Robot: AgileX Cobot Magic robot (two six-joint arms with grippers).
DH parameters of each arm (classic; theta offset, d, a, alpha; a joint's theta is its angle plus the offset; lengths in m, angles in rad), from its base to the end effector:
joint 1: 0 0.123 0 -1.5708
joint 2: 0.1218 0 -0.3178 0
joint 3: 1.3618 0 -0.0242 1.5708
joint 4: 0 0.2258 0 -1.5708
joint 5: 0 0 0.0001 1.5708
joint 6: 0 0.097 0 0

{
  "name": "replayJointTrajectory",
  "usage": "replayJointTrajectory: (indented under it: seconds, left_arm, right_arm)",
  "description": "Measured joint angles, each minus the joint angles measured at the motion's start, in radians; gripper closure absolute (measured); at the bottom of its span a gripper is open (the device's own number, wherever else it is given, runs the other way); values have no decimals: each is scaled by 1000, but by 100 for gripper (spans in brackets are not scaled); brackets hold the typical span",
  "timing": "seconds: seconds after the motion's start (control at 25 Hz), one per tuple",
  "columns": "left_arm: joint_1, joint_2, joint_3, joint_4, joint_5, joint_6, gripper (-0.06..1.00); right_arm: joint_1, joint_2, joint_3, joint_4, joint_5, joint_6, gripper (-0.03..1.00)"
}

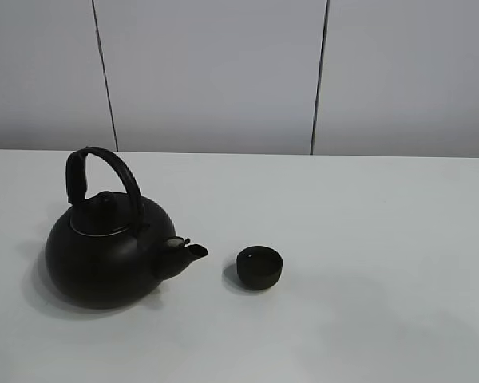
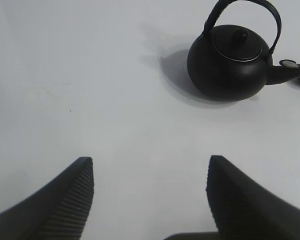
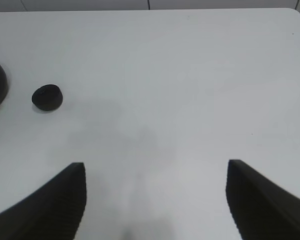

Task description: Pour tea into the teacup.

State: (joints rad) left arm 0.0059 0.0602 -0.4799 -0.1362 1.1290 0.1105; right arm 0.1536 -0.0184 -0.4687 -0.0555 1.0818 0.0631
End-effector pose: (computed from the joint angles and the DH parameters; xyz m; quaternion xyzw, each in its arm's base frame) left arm -0.0484 -0.0122 0.2554 0.0486 0.8862 -0.0414 0.4589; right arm -0.0536 -0.0131 0.2517 -0.0378 0.8608 0.0272 0.5068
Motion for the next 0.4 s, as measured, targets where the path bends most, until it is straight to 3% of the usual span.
replayJointTrajectory:
  seconds: [0.4]
  left_arm:
    - [0, 0, 0, 0, 0, 0, 47]
  right_arm:
    - [0, 0, 0, 0, 0, 0, 43]
